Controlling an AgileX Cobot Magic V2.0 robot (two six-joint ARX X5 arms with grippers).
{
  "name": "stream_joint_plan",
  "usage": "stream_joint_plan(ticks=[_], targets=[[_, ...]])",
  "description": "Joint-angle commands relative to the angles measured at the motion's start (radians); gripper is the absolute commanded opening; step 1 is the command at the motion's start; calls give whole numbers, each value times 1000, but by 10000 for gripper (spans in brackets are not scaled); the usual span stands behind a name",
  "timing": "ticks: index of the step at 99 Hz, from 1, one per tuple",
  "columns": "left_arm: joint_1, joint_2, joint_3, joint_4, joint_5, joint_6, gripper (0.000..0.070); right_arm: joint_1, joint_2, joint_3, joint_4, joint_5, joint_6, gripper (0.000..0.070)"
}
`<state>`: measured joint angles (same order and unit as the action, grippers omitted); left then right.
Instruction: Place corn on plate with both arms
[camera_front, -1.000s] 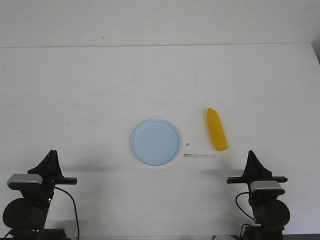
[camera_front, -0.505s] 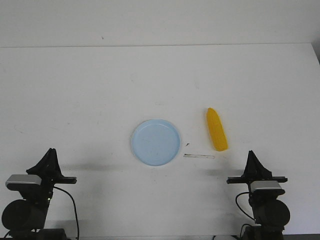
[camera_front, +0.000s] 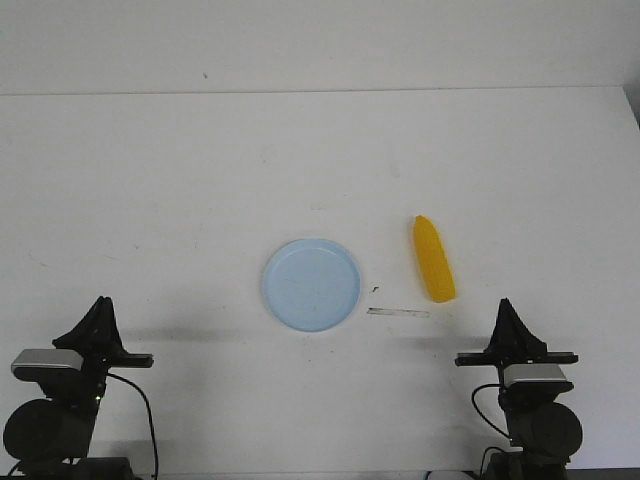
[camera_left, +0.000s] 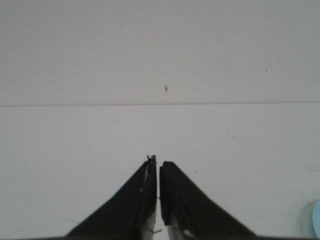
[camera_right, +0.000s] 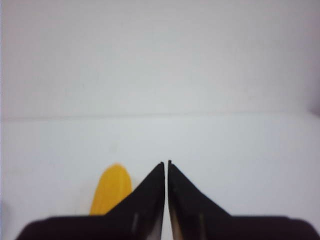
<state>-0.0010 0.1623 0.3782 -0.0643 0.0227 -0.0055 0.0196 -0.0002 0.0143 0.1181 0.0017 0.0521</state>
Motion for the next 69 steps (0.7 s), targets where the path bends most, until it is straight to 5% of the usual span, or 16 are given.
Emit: stream_joint_plan(ticks=[1, 14, 40, 56, 57, 69], targets=[[1, -2, 10, 13, -5, 13, 1, 0, 1, -2, 9, 5, 10, 10], [1, -2, 10, 13, -5, 13, 1, 2, 4, 11, 3, -6, 121, 7], [1, -2, 10, 13, -5, 13, 1, 4, 164, 163, -124, 24, 93, 6], [1, -2, 10, 13, -5, 13, 1, 4, 381, 274, -177, 24, 93, 4], [1, -2, 10, 13, -5, 13, 1, 13, 585, 382, -180, 24, 93, 4], [1, -2, 10, 13, -5, 13, 1, 34, 767, 489, -200, 16, 93, 4]])
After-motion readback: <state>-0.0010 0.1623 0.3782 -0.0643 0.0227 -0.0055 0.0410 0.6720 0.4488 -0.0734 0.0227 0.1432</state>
